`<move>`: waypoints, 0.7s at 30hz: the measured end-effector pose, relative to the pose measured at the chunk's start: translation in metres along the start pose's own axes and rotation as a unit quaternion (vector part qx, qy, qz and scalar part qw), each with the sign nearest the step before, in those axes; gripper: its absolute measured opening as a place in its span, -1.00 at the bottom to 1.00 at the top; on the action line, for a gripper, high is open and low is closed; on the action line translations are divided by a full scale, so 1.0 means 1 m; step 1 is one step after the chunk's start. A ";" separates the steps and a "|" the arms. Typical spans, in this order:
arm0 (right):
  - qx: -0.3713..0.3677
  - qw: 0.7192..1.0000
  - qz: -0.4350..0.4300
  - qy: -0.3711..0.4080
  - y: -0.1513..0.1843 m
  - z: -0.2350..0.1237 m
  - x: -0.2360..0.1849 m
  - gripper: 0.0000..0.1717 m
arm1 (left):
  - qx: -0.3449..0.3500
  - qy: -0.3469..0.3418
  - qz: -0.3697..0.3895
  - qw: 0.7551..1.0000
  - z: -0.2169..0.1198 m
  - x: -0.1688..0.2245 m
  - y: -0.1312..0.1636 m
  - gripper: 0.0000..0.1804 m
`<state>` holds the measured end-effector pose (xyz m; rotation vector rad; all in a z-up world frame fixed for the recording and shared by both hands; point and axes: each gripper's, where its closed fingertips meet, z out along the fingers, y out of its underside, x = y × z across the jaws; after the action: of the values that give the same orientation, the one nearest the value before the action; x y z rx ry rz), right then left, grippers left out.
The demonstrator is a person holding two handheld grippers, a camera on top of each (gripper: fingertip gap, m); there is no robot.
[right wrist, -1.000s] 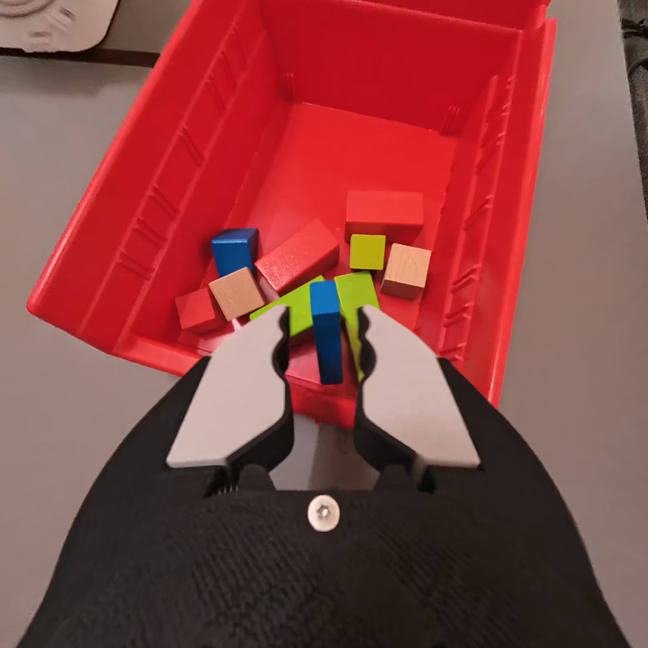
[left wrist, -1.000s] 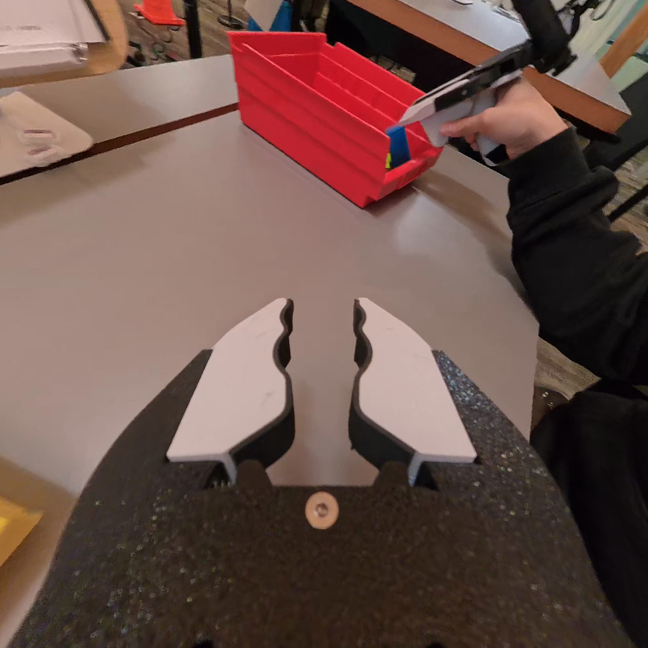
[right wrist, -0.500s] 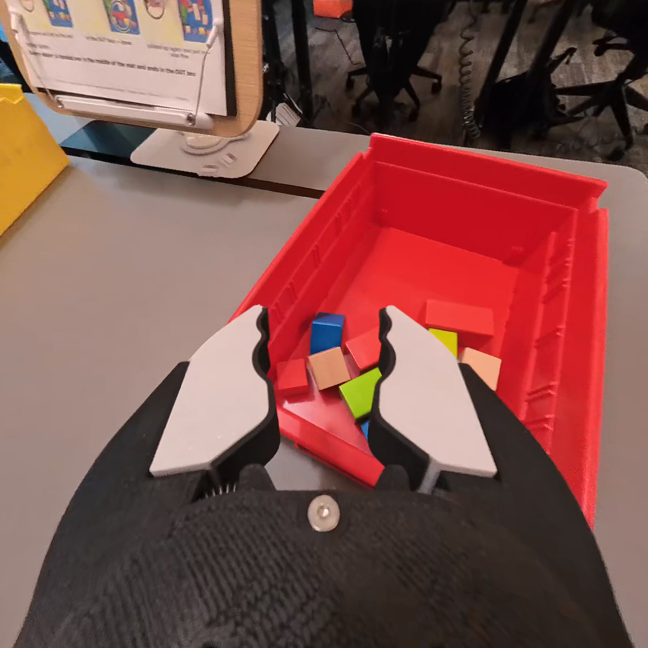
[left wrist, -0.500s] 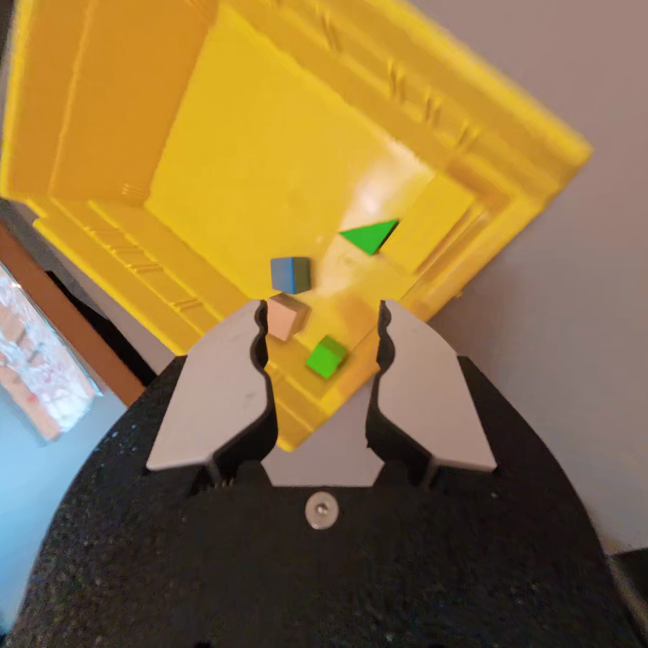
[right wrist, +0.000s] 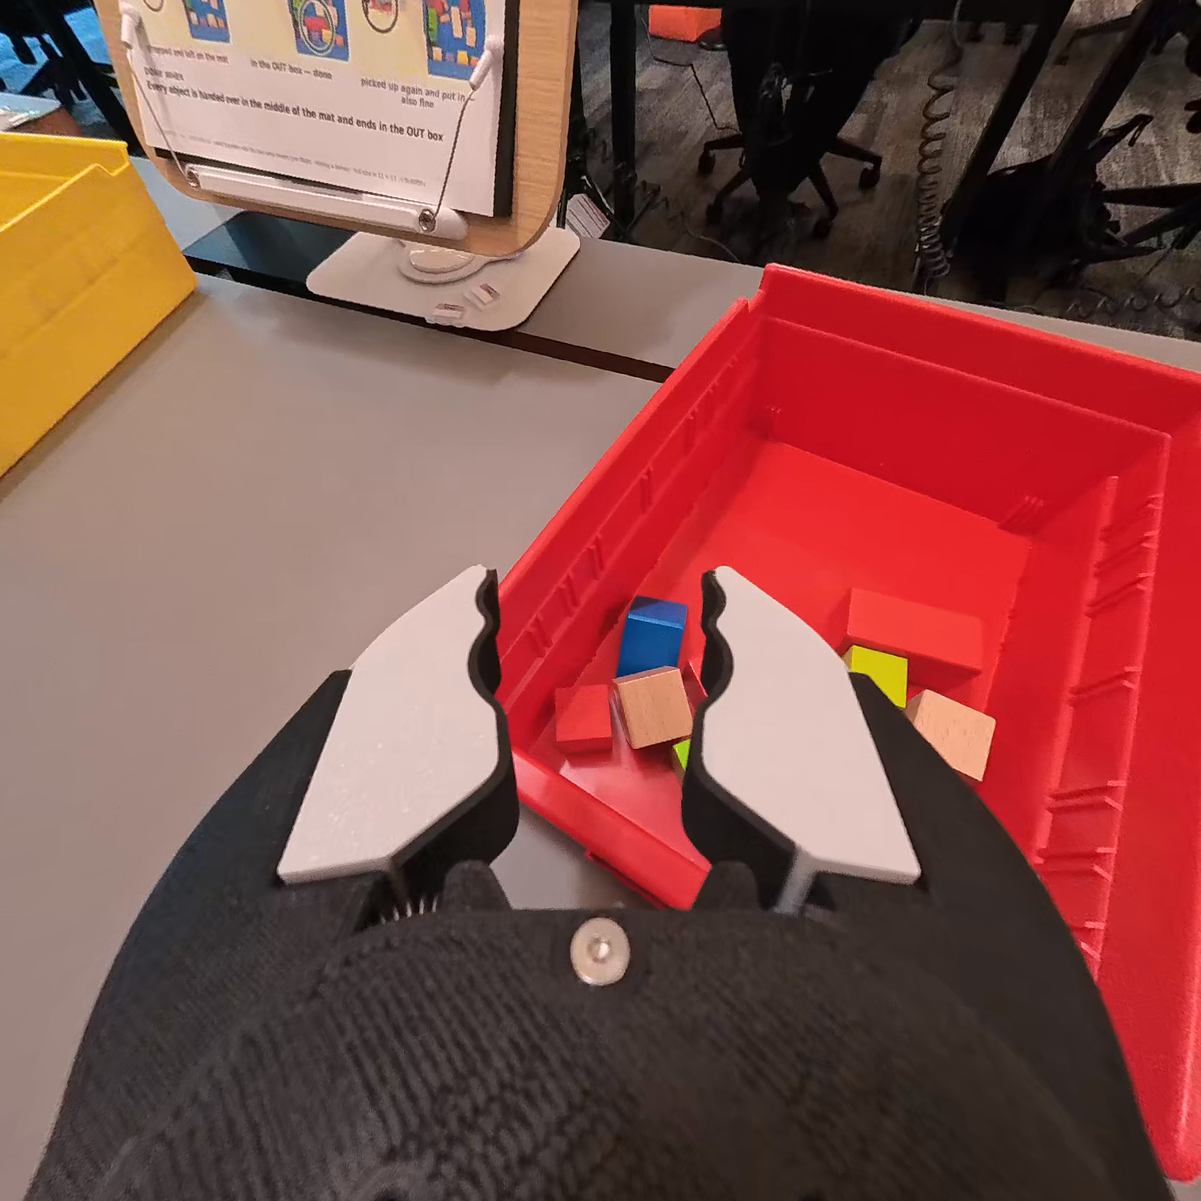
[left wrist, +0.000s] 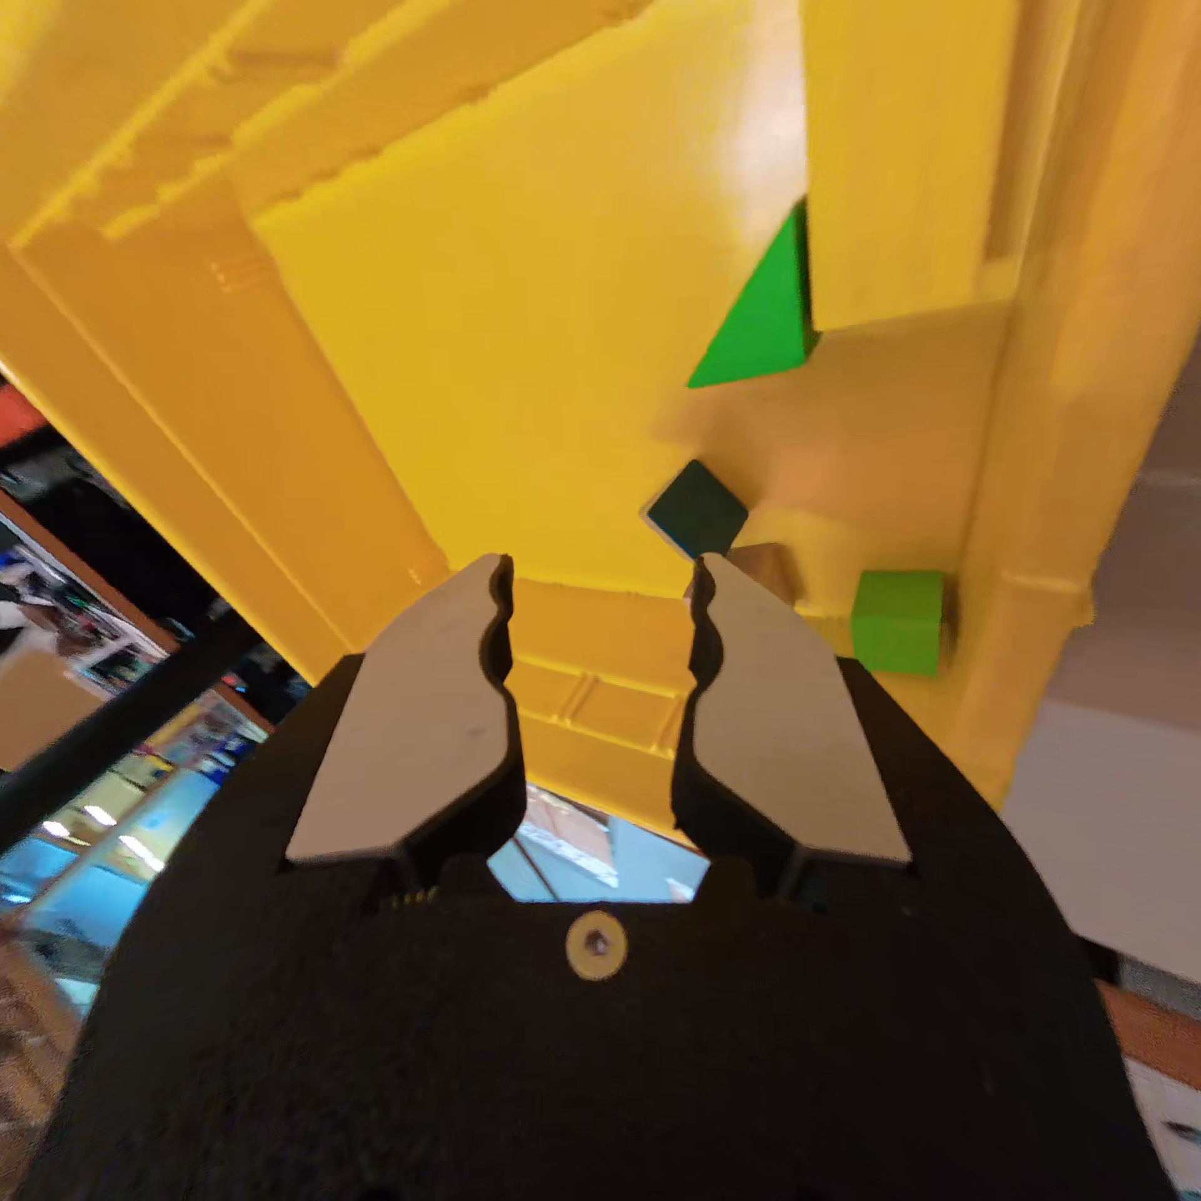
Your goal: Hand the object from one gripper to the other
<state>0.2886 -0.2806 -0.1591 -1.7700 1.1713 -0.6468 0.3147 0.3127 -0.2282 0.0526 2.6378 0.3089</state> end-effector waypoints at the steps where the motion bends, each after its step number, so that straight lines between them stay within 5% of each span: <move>1: -0.001 1.000 0.001 0.001 0.001 0.000 0.001 -0.30 | -0.002 -0.005 0.021 1.000 0.000 0.001 0.000 -0.47; 5: -0.002 1.000 0.008 0.005 0.003 0.001 0.005 -0.30 | -0.028 -0.038 0.094 0.994 0.000 0.001 0.011 -0.83; 10: 0.001 1.000 0.021 -0.001 0.004 0.005 0.005 -0.29 | 0.015 0.093 0.059 0.994 0.000 0.029 0.009 -0.63; 21: -0.012 1.000 0.018 0.016 0.010 0.007 0.012 -0.28 | -0.038 0.129 0.156 0.979 0.018 0.030 0.012 -0.48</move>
<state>0.2946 -0.2904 -0.1719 -1.7605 1.2330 -0.6447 0.2962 0.3306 -0.2555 0.4302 2.8691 0.5556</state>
